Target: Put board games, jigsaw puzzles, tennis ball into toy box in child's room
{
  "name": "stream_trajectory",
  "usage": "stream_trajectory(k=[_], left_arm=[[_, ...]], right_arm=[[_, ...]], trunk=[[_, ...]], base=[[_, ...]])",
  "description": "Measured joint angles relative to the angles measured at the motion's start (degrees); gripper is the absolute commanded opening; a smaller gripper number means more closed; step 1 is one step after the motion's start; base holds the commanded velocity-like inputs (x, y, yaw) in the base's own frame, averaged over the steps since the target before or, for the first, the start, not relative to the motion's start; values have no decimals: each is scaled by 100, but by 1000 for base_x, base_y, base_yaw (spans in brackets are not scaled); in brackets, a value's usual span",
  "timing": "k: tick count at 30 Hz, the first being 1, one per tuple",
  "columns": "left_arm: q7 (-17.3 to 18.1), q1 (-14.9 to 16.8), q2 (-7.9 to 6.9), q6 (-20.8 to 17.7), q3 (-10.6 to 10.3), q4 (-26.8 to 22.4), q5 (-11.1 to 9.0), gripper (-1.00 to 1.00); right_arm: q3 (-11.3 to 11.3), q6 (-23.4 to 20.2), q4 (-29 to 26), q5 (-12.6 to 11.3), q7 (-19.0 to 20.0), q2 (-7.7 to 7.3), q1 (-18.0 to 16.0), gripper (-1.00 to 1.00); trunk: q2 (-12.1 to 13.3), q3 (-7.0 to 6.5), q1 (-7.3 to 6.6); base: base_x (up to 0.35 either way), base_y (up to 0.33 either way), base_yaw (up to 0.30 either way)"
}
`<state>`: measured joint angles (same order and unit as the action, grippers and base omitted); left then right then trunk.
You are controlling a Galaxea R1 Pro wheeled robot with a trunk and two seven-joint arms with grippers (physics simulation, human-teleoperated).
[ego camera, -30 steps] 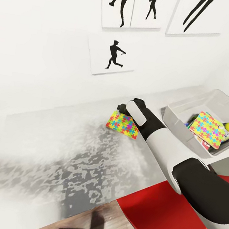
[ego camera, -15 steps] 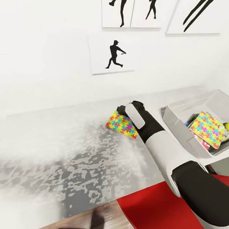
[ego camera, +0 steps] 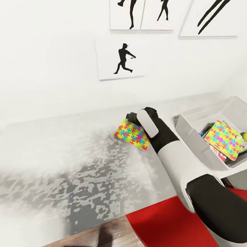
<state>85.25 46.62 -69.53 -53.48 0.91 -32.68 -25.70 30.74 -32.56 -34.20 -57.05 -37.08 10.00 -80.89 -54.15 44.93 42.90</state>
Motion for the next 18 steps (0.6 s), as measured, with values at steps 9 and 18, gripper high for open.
stream_trajectory(k=[9, 18], left_arm=[[-1, -1, -77, -251, 0, -289, 30, 100], [30, 7, -96, -232, 13, -571, 26, 100]], right_arm=[[-38, 55, 287, -198, 12, 0, -151, 100], [-155, 93, 349, -221, 21, 0, -184, 100]], trunk=[[0, 0, 0], [-1, -1, -1]], base=[[0, 0, 0], [0, 0, 0]])
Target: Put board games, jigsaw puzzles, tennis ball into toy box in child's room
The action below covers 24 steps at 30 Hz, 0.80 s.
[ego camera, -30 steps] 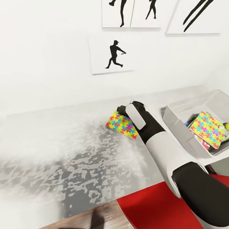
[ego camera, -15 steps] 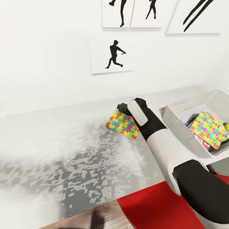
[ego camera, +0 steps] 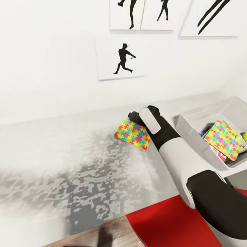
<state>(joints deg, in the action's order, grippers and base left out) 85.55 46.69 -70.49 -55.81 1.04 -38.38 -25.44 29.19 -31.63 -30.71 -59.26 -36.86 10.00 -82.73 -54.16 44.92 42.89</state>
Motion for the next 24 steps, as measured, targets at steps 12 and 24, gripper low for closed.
stream_trajectory(k=[12, 24], left_arm=[[13, 0, -20, 17, 31, -103, 4, 100], [19, 0, -24, 16, 31, -103, 4, 100]], right_arm=[[-120, -14, 177, 53, 3, 0, -109, 100], [-94, 350, 529, 104, 18, 0, -144, 100]], trunk=[[0, 0, 0], [0, 0, 0]], base=[[0, 0, 0], [0, 0, 0]])
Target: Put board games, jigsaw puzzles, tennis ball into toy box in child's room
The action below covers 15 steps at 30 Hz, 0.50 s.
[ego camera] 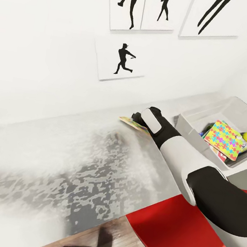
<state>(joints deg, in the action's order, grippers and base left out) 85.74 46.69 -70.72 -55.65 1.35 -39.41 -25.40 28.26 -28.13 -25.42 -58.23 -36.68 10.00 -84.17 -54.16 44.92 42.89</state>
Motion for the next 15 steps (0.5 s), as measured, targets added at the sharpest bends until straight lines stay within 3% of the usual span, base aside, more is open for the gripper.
stream_trajectory(k=[15], left_arm=[[2, 0, -10, 0, 1, 0, -5, 100]], right_arm=[[19, 115, 176, 39, 10, 0, -3, 100]], trunk=[[0, 0, 0]], base=[[0, 0, 0]])
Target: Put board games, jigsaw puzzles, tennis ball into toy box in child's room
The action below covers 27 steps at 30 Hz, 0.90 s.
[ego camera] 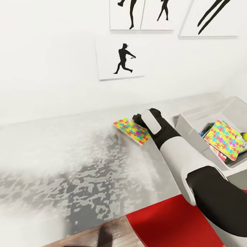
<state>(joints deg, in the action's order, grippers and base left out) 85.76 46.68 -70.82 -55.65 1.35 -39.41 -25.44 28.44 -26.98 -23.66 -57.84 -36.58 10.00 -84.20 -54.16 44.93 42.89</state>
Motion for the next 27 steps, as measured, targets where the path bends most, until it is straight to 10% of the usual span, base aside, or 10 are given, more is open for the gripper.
stream_trajectory(k=[27], left_arm=[[9, -4, 0, 0, 26, -2, -6, 100]], right_arm=[[-40, 92, 113, 92, -21, 0, -2, 100]], trunk=[[0, 0, 0]], base=[[0, 33, 0]])
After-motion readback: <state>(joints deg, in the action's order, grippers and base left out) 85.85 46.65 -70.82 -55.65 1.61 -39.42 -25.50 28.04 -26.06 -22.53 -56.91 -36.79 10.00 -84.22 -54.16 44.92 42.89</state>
